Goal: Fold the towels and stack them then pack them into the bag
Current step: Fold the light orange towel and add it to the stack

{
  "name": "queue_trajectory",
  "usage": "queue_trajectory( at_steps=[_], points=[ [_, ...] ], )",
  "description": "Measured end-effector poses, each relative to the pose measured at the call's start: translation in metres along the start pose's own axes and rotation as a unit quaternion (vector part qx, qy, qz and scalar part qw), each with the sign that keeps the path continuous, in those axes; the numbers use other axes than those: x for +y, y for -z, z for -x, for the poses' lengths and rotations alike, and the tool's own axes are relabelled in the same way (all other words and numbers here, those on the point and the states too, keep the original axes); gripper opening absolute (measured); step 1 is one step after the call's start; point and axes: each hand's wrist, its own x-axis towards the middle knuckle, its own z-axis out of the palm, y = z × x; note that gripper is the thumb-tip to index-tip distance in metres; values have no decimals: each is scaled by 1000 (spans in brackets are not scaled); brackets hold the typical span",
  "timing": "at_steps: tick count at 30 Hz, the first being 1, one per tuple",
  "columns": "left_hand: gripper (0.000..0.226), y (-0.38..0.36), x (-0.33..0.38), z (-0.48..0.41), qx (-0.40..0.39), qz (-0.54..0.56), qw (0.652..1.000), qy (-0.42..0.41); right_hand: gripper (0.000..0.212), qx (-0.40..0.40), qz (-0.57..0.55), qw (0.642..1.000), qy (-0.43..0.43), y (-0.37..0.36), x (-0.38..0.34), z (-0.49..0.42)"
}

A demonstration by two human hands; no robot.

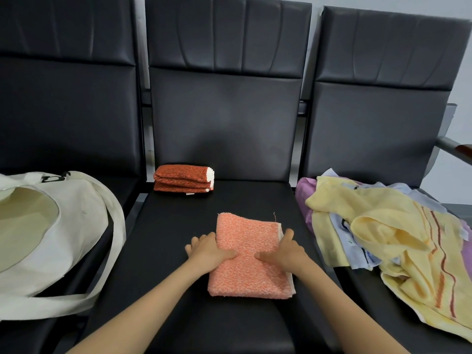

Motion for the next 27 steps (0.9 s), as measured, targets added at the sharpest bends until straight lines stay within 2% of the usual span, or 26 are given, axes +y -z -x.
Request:
queue_trajectory(
  at_steps=[2,3,5,7,10,12,14,16,18,23,27],
  points=[
    [51,0,0,2,-24,121,992,-13,84,-13,-55,998,11,4,-2,3],
    [48,1,1,3,-45,205,978,-14,79,-17,-92,995,23,7,-2,3],
    [48,7,5,8,-72,341,937,-8,74,-26,-177,983,47,12,-1,3],
    [54,14,7,9,-71,405,912,-9,78,-48,-282,957,43,16,3,0],
    [69,31,7,7,-55,493,868,-29,95,-90,-474,876,11,27,4,-2],
    [75,41,6,8,-45,524,848,-67,95,-126,-581,804,-13,35,6,-5],
    [63,48,6,9,-44,531,840,-106,90,-182,-656,732,-32,40,7,-5],
    [50,53,5,11,-70,525,839,-124,99,-232,-681,694,-35,38,9,-6],
    [46,57,3,11,-102,506,846,-135,100,-235,-662,711,-15,37,9,-7],
    [59,59,-3,10,-123,496,848,-143,73,-226,-586,768,122,43,5,1],
    [88,62,-9,9,-130,380,894,-196,73,-201,-475,831,206,48,4,7]
  ],
)
